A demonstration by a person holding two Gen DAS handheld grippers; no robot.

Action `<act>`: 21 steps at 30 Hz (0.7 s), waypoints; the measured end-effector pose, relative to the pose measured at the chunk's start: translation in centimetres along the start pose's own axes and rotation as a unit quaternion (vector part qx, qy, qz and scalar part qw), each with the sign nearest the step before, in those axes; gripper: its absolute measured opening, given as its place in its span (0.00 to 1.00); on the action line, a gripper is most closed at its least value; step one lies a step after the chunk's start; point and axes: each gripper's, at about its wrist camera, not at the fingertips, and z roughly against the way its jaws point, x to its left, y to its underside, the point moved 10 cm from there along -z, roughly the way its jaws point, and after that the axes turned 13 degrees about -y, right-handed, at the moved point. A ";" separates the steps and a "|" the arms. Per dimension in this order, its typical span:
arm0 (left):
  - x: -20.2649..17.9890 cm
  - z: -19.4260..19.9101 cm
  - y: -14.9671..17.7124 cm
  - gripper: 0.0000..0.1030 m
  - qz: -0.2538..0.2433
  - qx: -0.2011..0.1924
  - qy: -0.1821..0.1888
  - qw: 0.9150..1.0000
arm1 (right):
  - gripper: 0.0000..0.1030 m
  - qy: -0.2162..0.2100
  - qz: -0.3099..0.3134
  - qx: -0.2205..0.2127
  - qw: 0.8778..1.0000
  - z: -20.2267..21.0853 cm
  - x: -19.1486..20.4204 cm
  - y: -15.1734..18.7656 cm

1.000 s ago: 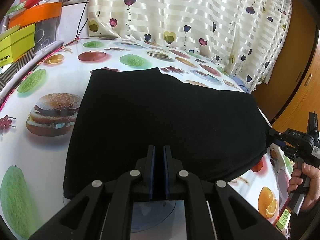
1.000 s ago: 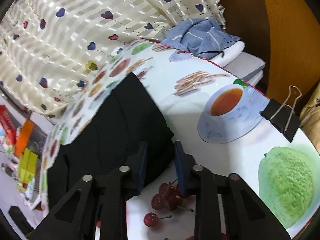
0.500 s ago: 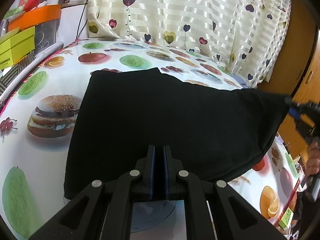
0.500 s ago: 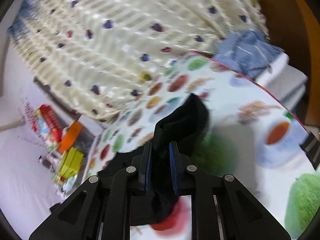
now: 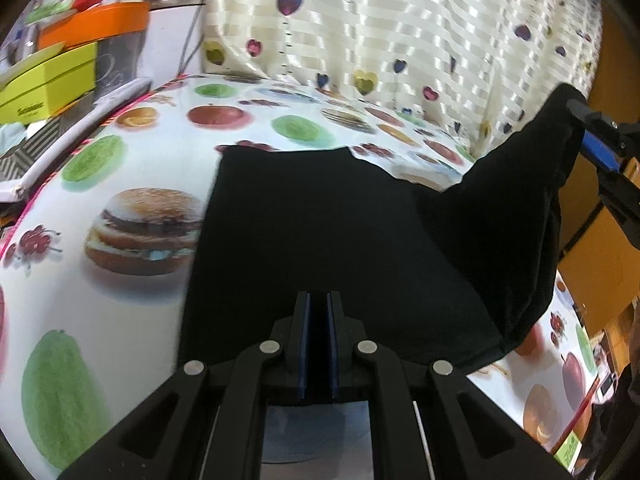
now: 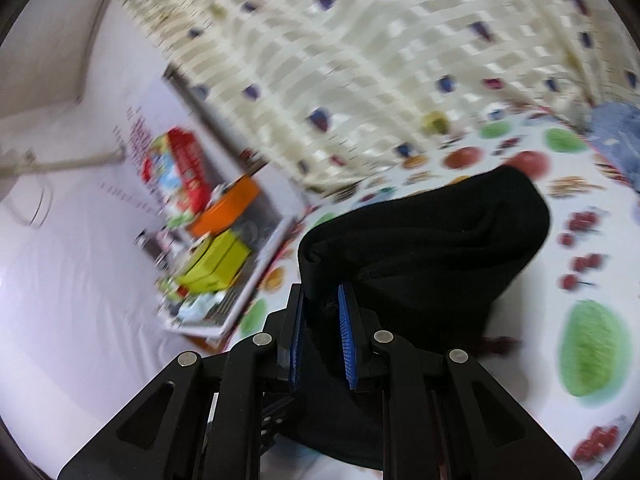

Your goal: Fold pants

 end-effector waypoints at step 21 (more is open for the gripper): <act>6.6 1.4 0.2 0.09 0.068 -0.012 -0.029 0.997 | 0.22 -0.076 0.036 0.238 0.968 -13.1 3.6 12.6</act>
